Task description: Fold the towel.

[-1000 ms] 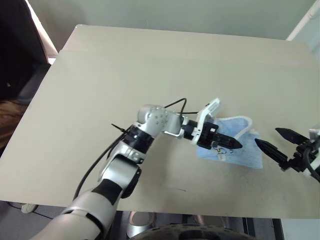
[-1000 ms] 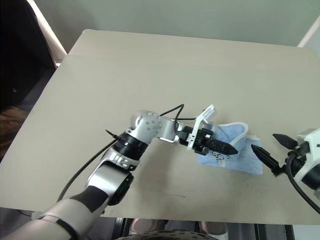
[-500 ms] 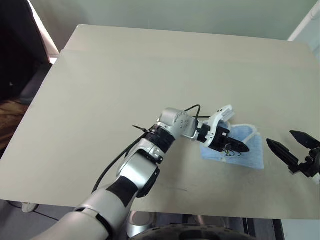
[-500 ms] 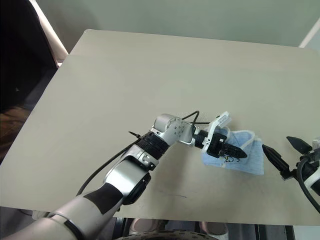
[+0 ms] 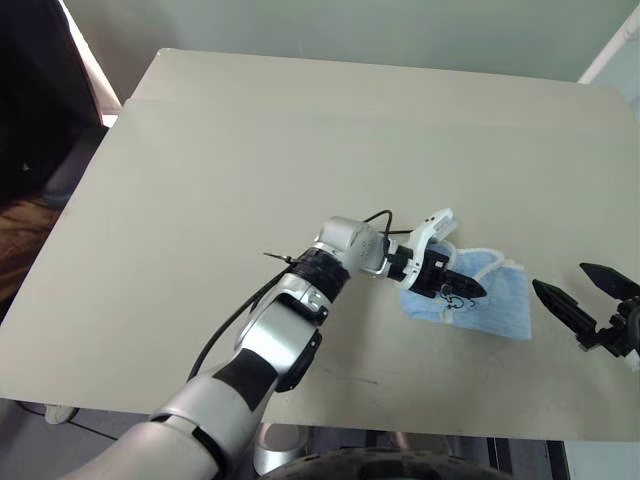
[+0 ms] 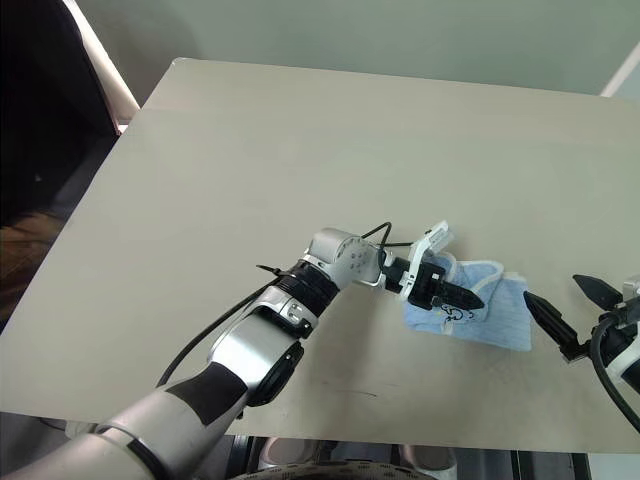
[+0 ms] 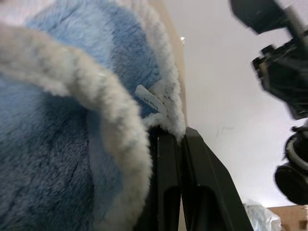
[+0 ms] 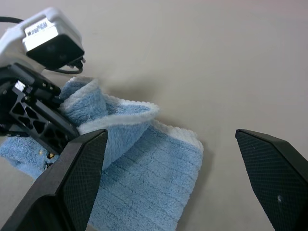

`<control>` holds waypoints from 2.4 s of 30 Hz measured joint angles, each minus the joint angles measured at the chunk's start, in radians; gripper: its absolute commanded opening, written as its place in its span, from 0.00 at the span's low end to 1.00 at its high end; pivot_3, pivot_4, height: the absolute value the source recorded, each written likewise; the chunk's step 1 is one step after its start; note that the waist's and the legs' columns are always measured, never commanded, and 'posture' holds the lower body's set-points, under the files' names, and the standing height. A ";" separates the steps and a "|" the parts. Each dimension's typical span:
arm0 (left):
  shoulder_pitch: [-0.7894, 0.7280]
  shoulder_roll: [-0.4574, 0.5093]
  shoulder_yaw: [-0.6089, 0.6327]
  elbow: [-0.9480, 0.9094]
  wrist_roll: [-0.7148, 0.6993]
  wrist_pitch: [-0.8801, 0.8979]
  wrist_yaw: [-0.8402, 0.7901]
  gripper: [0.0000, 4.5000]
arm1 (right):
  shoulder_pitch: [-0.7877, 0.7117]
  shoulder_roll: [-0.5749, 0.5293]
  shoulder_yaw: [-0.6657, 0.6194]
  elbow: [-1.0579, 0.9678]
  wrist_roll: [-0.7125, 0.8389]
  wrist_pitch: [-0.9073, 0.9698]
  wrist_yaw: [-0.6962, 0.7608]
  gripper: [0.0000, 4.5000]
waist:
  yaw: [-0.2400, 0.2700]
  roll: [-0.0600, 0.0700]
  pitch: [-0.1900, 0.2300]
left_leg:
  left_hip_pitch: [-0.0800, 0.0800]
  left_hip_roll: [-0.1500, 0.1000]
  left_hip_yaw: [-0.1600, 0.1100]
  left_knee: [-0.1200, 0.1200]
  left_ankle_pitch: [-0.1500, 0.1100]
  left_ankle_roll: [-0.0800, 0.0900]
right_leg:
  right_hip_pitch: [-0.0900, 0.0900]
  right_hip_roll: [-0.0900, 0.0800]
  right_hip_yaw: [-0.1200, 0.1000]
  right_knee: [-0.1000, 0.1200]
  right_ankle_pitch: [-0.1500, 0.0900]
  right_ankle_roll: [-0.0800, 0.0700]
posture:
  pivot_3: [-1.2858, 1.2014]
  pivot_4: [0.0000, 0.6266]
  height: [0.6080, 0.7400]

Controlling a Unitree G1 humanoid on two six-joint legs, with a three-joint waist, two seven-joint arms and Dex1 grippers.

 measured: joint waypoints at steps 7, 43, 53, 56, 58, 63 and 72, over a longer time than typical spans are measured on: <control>-0.021 -0.008 0.030 -0.070 -0.031 0.055 0.003 0.00 | 0.010 0.001 -0.005 -0.002 0.000 0.000 -0.006 1.00 | 0.001 0.000 0.000 | 0.000 -0.004 0.001 0.003 -0.002 0.004 | 0.001 -0.005 0.000 0.000 -0.002 0.004 | 0.52 0.24 1.00; -0.021 -0.013 -0.113 0.012 -0.085 -0.058 -0.067 0.62 | 0.073 0.033 -0.108 -0.052 0.067 -0.008 -0.080 1.00 | 0.003 0.001 -0.001 | -0.002 -0.024 0.001 0.003 -0.003 0.016 | 0.003 -0.025 0.000 0.001 -0.008 0.021 | 0.52 0.24 1.00; -0.019 -0.013 -0.100 -0.129 -0.176 -0.041 -0.096 1.00 | -0.002 -0.001 -0.073 -0.030 0.083 0.006 -0.094 1.00 | 0.002 0.001 0.000 | -0.002 -0.025 0.001 0.004 -0.003 0.017 | 0.003 -0.025 0.001 0.001 -0.008 0.023 | 0.52 0.24 1.00; -0.010 -0.012 -0.098 -0.202 -0.157 -0.140 -0.089 1.00 | -0.036 -0.028 -0.058 -0.003 0.127 0.051 -0.116 1.00 | 0.003 0.001 -0.001 | -0.002 -0.026 0.001 0.004 -0.002 0.018 | 0.003 -0.025 0.002 0.001 -0.007 0.023 | 0.52 0.24 1.00; -0.006 -0.011 -0.098 -0.230 -0.137 -0.217 -0.088 1.00 | -0.052 -0.040 -0.046 0.017 0.138 0.068 -0.125 1.00 | 0.003 0.001 -0.001 | -0.002 -0.026 0.001 0.004 -0.002 0.018 | 0.003 -0.025 0.002 0.001 -0.008 0.023 | 0.52 0.24 1.00; 0.116 0.024 -0.102 -0.366 -0.018 -0.516 -0.136 1.00 | -0.128 -0.072 0.055 0.029 0.154 0.084 -0.125 1.00 | -0.005 0.004 -0.002 | 0.000 -0.026 0.002 0.003 -0.003 0.018 | 0.003 -0.024 0.005 0.001 -0.008 0.024 | 0.52 0.24 1.00; 0.282 0.265 0.049 -0.526 0.017 -0.575 -0.190 1.00 | -0.197 -0.124 0.155 0.063 0.147 0.084 -0.086 1.00 | -0.007 0.009 -0.004 | -0.002 -0.025 0.001 0.004 -0.003 0.020 | 0.002 -0.025 0.004 0.001 -0.006 0.021 | 0.52 0.24 1.00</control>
